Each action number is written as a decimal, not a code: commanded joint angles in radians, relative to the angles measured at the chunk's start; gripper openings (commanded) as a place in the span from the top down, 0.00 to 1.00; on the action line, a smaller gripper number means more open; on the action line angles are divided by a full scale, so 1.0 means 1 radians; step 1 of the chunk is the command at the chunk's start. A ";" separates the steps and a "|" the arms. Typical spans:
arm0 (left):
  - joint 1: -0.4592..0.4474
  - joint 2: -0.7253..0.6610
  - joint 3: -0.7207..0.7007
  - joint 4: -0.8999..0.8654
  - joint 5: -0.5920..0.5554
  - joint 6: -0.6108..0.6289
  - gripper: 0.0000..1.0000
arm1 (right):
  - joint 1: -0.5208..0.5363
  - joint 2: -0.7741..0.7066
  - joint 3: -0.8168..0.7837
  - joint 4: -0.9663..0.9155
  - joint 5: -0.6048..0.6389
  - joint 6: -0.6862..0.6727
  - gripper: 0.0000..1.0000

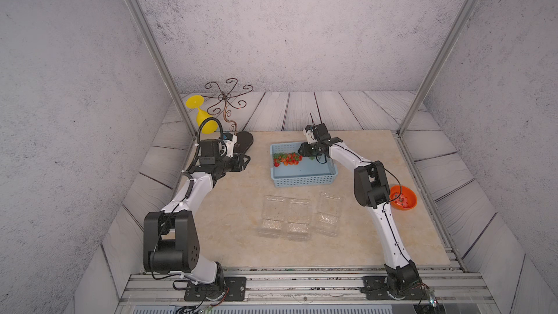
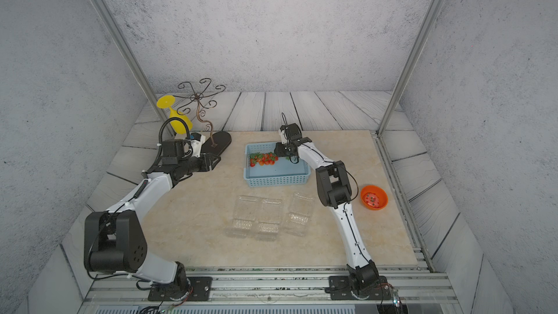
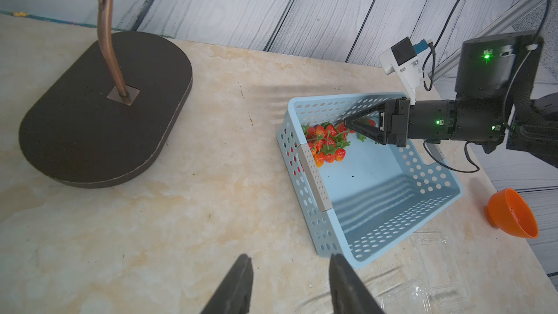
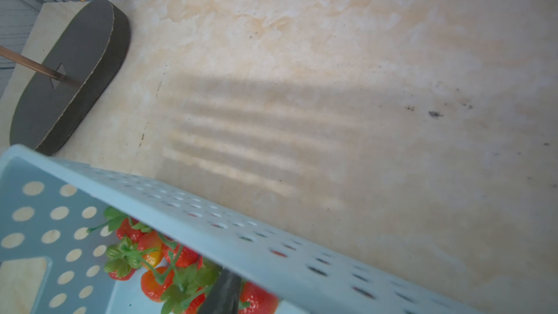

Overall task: Pack strawberries into containers
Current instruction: Pick up the strawberry from the basket.

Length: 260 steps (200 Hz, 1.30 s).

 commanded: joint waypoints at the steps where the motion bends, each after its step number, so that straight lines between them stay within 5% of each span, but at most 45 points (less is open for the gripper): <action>1: -0.009 0.017 0.023 0.010 0.022 0.013 0.54 | 0.004 0.050 0.023 0.005 -0.028 0.027 0.63; 117: -0.010 0.018 0.030 0.008 0.029 0.010 0.54 | 0.006 -0.038 -0.041 0.063 -0.040 0.022 0.96; 260: -0.024 -0.002 0.033 0.009 0.034 0.000 0.55 | 0.005 -0.309 -0.275 0.033 -0.005 -0.072 1.00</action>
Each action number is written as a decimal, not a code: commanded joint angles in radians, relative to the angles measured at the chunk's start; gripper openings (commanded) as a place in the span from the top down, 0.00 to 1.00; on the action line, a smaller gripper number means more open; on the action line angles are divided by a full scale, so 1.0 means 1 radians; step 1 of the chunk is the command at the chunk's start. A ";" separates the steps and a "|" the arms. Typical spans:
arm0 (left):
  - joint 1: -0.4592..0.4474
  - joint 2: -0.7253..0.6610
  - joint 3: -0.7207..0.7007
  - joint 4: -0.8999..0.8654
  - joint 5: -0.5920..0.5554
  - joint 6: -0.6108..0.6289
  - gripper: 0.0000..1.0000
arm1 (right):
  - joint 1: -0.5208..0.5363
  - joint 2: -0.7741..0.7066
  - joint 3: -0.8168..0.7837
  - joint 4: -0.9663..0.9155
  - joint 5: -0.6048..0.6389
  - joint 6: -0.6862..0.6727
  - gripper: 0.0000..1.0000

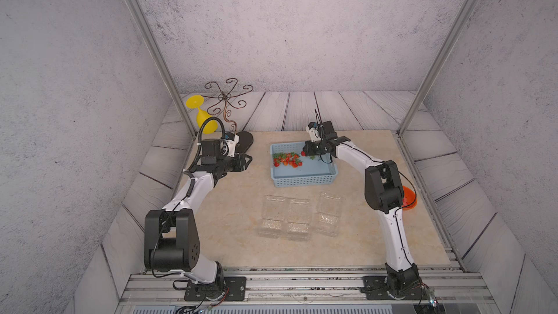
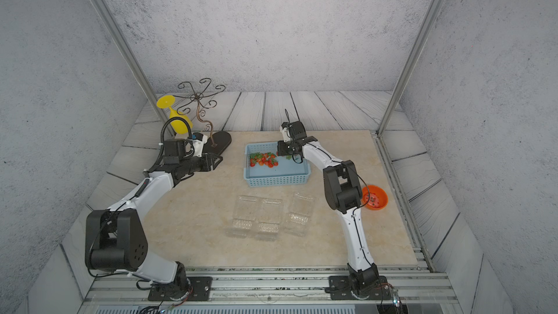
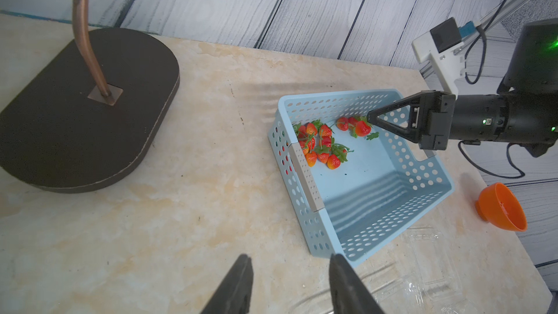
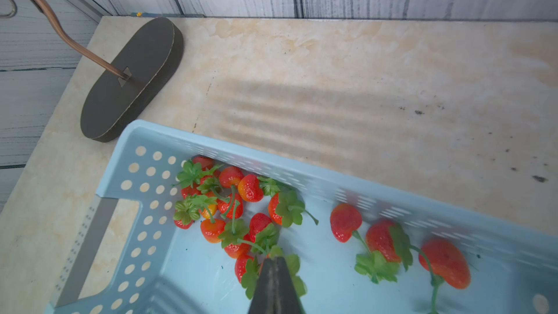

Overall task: Pack strawberries into containers
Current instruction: Pick up the strawberry from the basket, then place the strawberry in the packing box.

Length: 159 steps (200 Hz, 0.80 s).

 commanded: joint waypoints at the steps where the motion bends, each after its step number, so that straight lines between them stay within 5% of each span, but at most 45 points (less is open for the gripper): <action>1: -0.011 -0.014 0.025 0.009 0.013 0.001 0.55 | 0.005 -0.074 -0.026 -0.033 0.019 -0.030 1.00; 51: -0.017 -0.014 0.032 0.004 0.013 -0.005 0.55 | 0.007 -0.257 -0.176 -0.106 0.024 -0.052 1.00; 159: -0.083 -0.032 0.046 -0.021 0.009 -0.007 0.55 | 0.126 -1.025 -1.009 -0.251 0.079 0.059 1.00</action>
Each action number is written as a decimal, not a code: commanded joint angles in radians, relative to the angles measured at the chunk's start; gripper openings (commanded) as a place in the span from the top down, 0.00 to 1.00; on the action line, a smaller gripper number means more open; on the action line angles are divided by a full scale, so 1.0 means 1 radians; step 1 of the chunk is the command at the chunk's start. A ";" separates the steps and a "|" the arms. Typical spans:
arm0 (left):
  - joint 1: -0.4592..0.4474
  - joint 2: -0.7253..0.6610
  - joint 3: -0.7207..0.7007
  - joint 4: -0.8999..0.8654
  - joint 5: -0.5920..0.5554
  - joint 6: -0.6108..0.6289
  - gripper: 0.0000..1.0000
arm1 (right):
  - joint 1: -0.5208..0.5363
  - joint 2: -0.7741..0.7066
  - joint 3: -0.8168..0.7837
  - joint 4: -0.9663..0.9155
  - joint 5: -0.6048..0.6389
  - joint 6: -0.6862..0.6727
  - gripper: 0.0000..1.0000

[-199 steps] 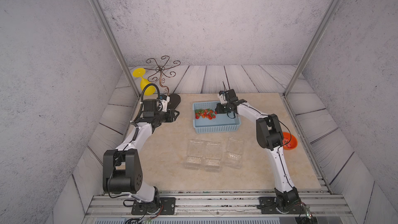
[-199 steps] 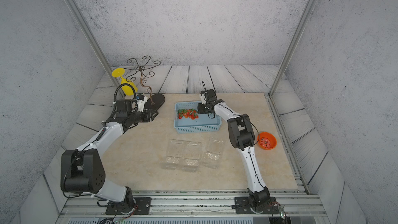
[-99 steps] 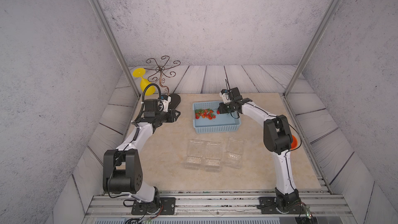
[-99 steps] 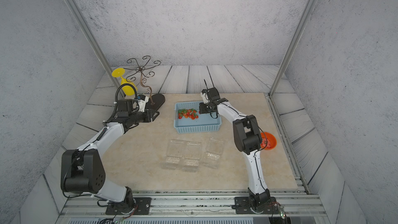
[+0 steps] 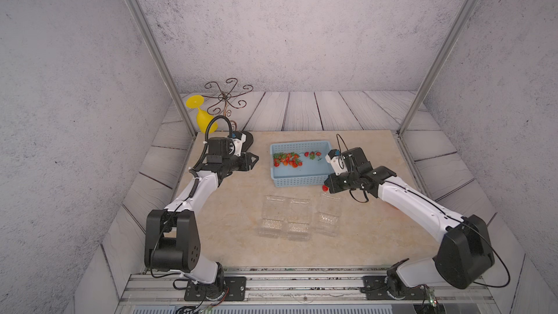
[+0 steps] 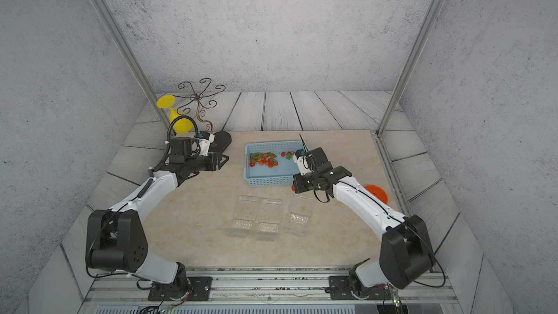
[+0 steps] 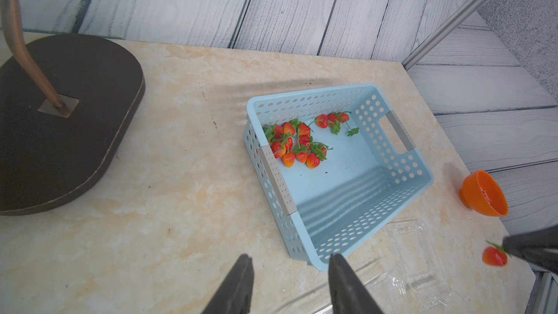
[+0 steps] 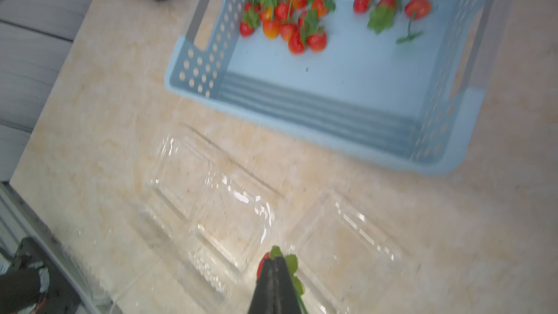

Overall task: Pack strawberries into containers
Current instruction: Place the strawberry in the packing box.

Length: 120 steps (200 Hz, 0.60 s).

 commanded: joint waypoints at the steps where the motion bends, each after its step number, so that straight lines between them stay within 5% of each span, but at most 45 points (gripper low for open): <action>1: -0.015 -0.029 0.030 -0.015 0.009 0.000 0.55 | 0.027 -0.085 -0.109 -0.067 0.019 0.058 1.00; 80: -0.052 -0.038 0.028 -0.031 -0.012 0.019 0.55 | 0.119 -0.026 -0.242 0.036 0.017 0.113 1.00; 120: -0.054 -0.039 0.027 -0.033 -0.020 0.025 0.55 | 0.129 0.000 -0.204 0.002 0.061 0.094 0.60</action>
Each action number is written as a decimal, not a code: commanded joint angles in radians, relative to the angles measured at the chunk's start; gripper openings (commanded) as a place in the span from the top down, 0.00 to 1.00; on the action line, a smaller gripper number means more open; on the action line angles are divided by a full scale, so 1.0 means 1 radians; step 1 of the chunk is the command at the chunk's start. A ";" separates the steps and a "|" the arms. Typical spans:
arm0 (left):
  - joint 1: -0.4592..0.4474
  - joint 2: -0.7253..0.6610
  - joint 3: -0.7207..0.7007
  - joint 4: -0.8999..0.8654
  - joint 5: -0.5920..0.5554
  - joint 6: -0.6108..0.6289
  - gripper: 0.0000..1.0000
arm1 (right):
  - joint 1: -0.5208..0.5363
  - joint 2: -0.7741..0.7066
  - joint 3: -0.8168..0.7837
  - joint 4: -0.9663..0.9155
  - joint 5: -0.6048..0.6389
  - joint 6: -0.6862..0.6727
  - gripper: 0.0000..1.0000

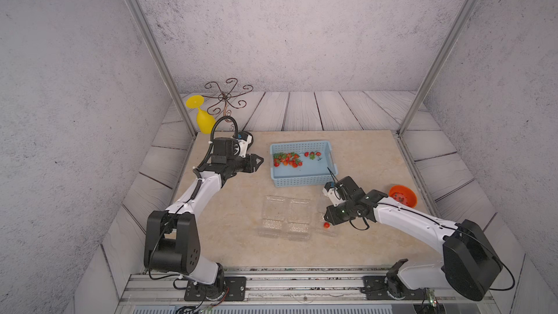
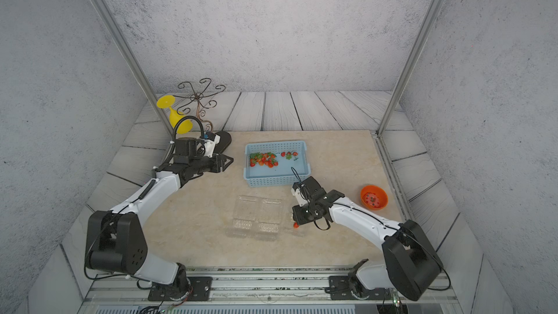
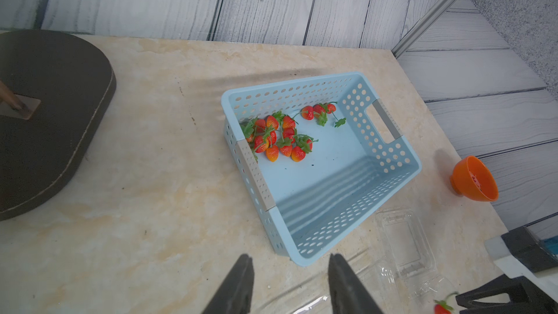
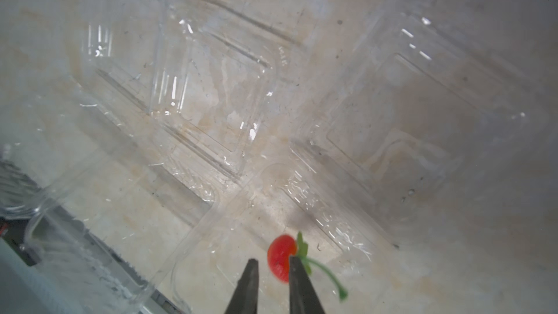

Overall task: Pack strawberries into containers
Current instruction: Place the strawberry in the packing box, then pick up the strawberry from the basket.

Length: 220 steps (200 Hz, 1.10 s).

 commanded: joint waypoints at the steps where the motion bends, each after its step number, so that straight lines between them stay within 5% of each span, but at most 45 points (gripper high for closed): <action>1: -0.006 -0.025 0.025 -0.015 -0.007 0.017 0.55 | 0.004 0.010 0.040 -0.019 0.046 -0.009 0.59; 53: -0.006 -0.020 0.028 -0.017 -0.009 0.018 0.55 | 0.003 0.029 0.208 -0.077 0.168 -0.082 0.45; 101: -0.007 -0.002 0.030 -0.019 -0.011 0.017 0.55 | -0.059 0.342 0.551 -0.039 0.310 -0.164 0.44; 155: -0.009 0.019 0.030 -0.015 -0.008 0.012 0.55 | -0.184 0.757 0.970 0.014 0.114 -0.092 0.47; 220: -0.009 0.034 0.035 -0.014 -0.008 0.012 0.55 | -0.226 1.062 1.304 0.023 -0.010 -0.045 0.50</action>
